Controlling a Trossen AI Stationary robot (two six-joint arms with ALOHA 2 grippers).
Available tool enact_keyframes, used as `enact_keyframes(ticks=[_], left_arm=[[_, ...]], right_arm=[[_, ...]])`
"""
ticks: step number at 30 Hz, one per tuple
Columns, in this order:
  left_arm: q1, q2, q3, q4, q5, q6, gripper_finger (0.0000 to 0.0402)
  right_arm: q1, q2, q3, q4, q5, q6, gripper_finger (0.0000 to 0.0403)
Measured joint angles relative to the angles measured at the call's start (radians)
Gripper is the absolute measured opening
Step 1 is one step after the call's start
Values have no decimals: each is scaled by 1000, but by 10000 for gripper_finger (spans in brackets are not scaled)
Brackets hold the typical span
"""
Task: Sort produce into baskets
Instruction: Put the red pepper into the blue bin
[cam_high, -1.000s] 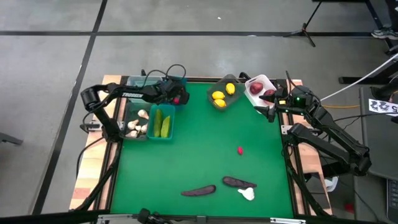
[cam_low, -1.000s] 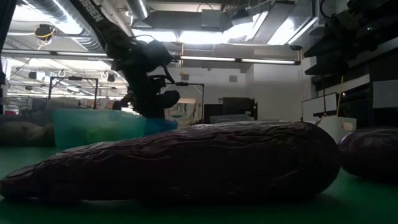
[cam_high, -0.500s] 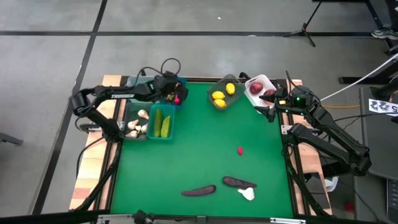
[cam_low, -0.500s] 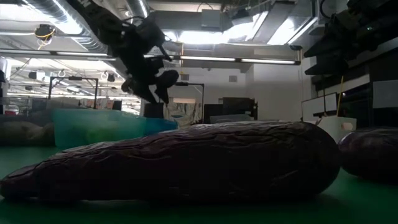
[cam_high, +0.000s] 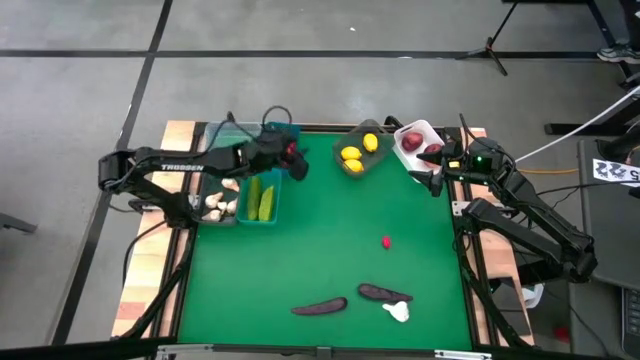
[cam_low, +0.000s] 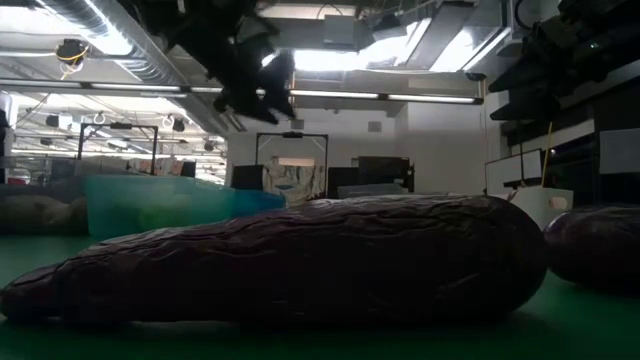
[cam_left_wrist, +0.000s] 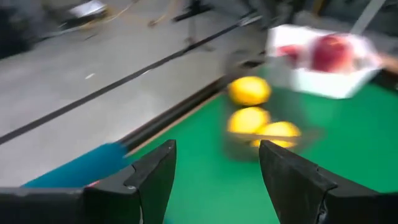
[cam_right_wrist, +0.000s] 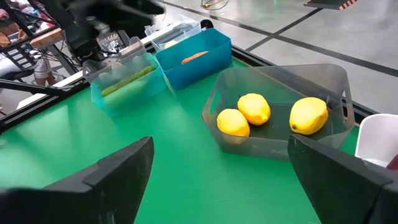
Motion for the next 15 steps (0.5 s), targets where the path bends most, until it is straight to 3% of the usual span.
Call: enact_keyframes(ticks=[9,15], left_arm=[[-233,103,0,296,4,143,225],[-284,280,69,425,137,177,225]], right_arm=[[0,0,0,0,0,0,369],[0,0,0,0,0,0,369]])
